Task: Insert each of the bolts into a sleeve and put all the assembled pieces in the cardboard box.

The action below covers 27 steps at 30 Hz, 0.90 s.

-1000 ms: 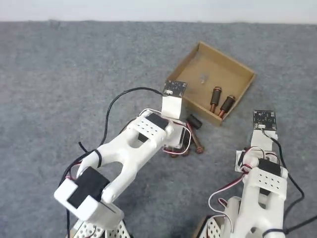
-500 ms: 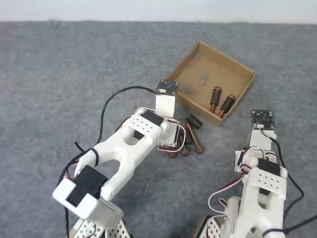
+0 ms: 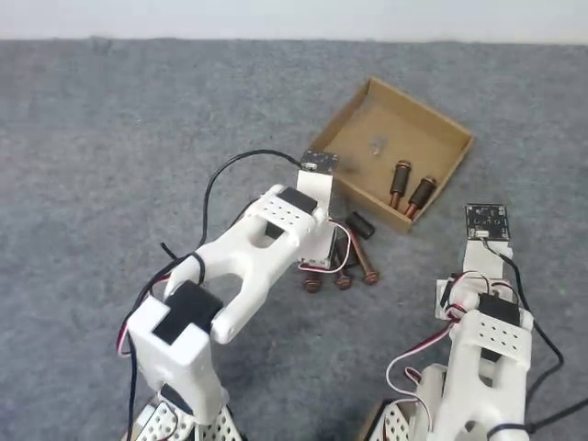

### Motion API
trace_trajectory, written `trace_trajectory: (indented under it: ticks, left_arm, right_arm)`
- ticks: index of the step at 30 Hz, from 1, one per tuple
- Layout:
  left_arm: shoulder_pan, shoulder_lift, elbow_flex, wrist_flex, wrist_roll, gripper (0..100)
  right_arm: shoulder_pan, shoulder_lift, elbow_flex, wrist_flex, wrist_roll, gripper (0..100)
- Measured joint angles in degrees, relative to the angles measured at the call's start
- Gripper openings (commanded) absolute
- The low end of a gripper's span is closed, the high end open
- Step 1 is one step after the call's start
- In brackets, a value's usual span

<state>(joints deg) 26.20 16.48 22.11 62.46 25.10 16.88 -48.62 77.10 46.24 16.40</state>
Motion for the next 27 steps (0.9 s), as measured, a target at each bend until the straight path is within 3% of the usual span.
trace_trajectory:
  ticks: [3,6,17,20,23,27]
  left_arm:
    - [0.2,0.1,-0.4,-0.2,-0.7,2]
    - [0.0,0.1,-0.5,0.4,-8.3,1]
    - [-5.6,-5.3,-0.1,6.2,-48.8,2]
    - [-5.6,-5.5,0.5,6.4,-57.7,10]
    - [-5.6,-5.5,0.5,6.3,-59.1,16]
    - [-6.2,-5.6,0.5,6.5,-55.6,15]
  right_arm:
    - [0.0,0.0,0.0,0.0,0.0,0.6]
    - [0.0,0.0,0.0,0.0,0.0,0.6]
    - [0.0,0.0,0.0,0.0,0.0,0.6]
    - [0.0,0.0,0.0,0.0,0.0,0.6]
    - [0.0,0.0,0.0,0.0,0.0,0.6]
    - [0.0,0.0,0.0,0.0,0.0,0.6]
